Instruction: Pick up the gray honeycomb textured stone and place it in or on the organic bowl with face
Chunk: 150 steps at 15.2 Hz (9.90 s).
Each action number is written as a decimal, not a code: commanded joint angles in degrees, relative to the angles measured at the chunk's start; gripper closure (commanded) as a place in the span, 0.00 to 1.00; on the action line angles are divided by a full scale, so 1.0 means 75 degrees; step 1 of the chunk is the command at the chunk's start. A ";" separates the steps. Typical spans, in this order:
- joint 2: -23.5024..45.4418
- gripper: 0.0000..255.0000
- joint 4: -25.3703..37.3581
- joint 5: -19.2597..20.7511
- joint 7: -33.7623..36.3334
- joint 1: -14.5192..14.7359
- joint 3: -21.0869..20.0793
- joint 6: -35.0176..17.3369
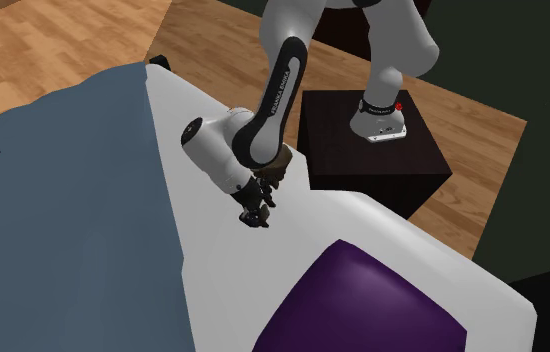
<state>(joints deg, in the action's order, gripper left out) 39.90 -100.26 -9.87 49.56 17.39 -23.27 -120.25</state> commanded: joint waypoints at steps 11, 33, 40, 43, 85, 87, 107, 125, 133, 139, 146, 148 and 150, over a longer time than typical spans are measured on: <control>-0.0838 1.00 -0.0005 -0.0179 0.0163 -0.0165 -0.0174 0.0791; -0.2934 1.00 -0.1271 -0.0646 -0.0812 -0.1286 -0.0122 0.1869; -0.3917 1.00 -0.2386 -0.0660 -0.2036 -0.2094 0.0306 0.2047; -0.4266 1.00 -0.2756 -0.0565 -0.2590 -0.2440 0.0557 0.2161; -0.3060 1.00 -0.4040 -0.1184 -0.2239 -0.2559 0.0833 -0.0681; -0.3244 1.00 -0.4036 -0.1201 -0.2210 -0.2577 0.0821 -0.0499; -0.4626 0.00 -0.3760 -0.1317 -0.1955 -0.2707 0.0793 0.1118; -0.3644 0.00 -0.5261 -0.2245 0.0218 -0.2301 0.0696 -0.2723; -0.3645 1.00 -0.5261 -0.2245 0.0218 -0.2302 0.0696 -0.2721; -0.3647 0.00 -0.5261 -0.2245 0.0218 -0.2301 0.0695 -0.2720; -0.4038 0.00 -0.5210 -0.2192 0.1228 -0.2588 0.1148 -0.2354; -0.3869 0.00 -0.5245 -0.2250 0.1194 -0.2549 0.1113 -0.2568; -0.3694 0.00 -0.5274 -0.2309 0.1160 -0.2511 0.1077 -0.2780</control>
<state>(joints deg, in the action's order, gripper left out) 11.64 -139.62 -26.90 58.29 -1.64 -15.00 -140.26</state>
